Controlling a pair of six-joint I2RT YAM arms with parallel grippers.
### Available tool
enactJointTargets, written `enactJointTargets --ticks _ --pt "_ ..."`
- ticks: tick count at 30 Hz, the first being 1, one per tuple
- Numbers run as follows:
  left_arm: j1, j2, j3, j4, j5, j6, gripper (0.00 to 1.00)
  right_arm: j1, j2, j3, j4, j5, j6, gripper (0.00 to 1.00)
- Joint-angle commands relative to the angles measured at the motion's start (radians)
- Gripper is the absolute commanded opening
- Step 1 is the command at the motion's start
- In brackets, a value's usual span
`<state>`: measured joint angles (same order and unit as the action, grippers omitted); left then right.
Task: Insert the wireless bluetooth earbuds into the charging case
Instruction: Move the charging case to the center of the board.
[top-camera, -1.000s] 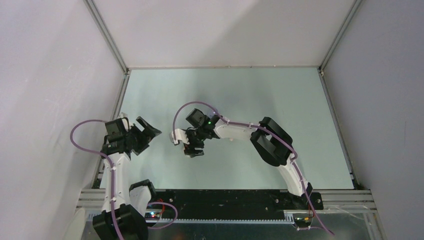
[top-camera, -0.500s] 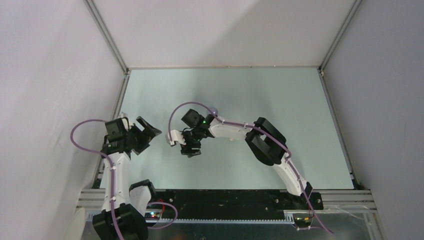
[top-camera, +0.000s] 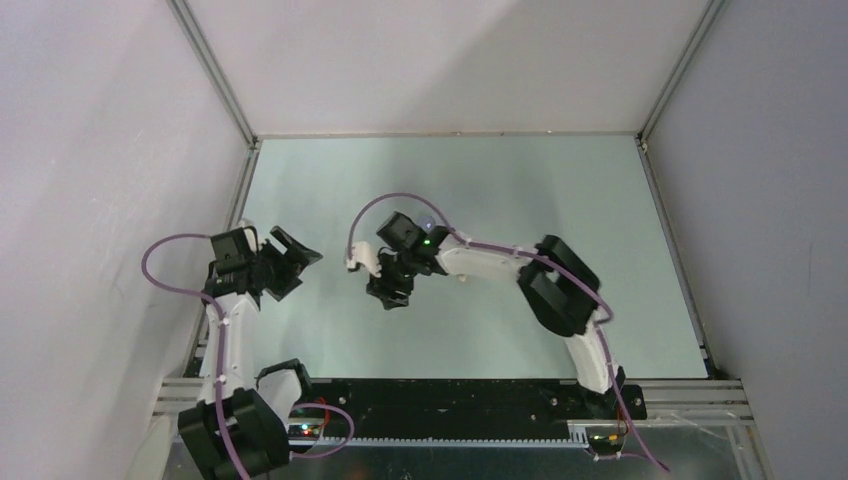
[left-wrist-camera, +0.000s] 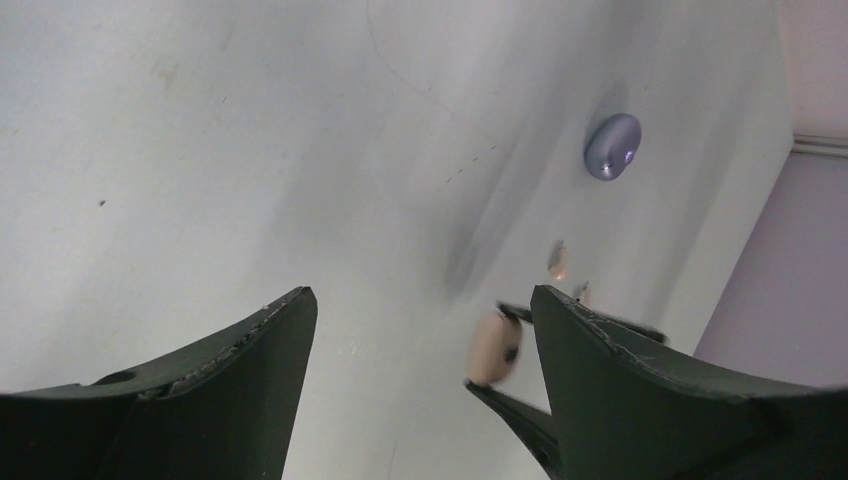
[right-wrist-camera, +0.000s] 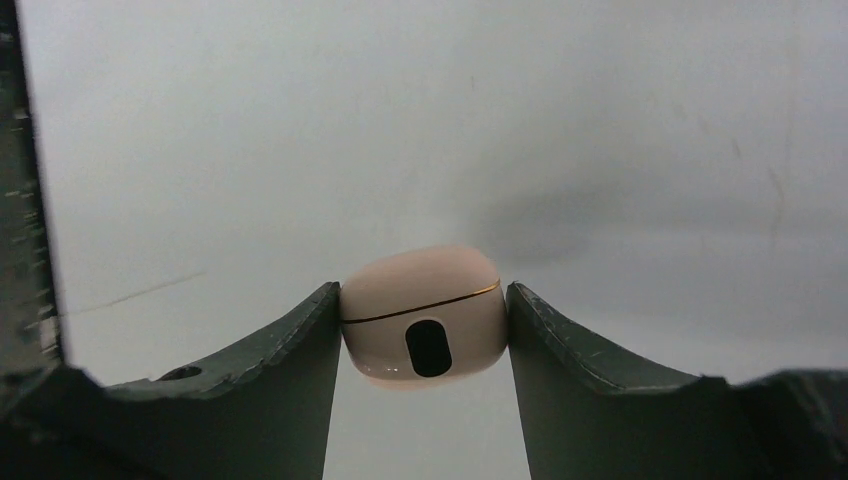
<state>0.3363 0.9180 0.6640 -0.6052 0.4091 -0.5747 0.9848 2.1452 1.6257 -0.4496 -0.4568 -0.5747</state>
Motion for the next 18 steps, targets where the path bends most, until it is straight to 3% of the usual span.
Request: enactJointTargets --ticks 1,5,8,13,18 --pt "-0.045 0.077 0.099 0.108 0.017 -0.051 0.84 -0.014 -0.291 -0.168 0.109 0.162 0.265 0.51" --pt "-0.133 0.169 0.192 0.129 -0.004 -0.009 0.84 -0.1 -0.459 -0.309 0.101 0.264 0.484 0.52" --pt "-0.221 0.248 0.266 0.122 -0.029 0.042 0.83 -0.25 -0.543 -0.386 0.084 0.263 0.67 0.5" --pt "-0.311 0.338 0.409 0.082 -0.066 0.151 0.83 -0.503 -0.556 -0.496 0.062 0.324 0.918 0.5" --pt "-0.327 0.406 0.473 0.095 -0.072 0.145 0.83 -0.613 -0.497 -0.5 0.068 0.389 1.02 0.5"
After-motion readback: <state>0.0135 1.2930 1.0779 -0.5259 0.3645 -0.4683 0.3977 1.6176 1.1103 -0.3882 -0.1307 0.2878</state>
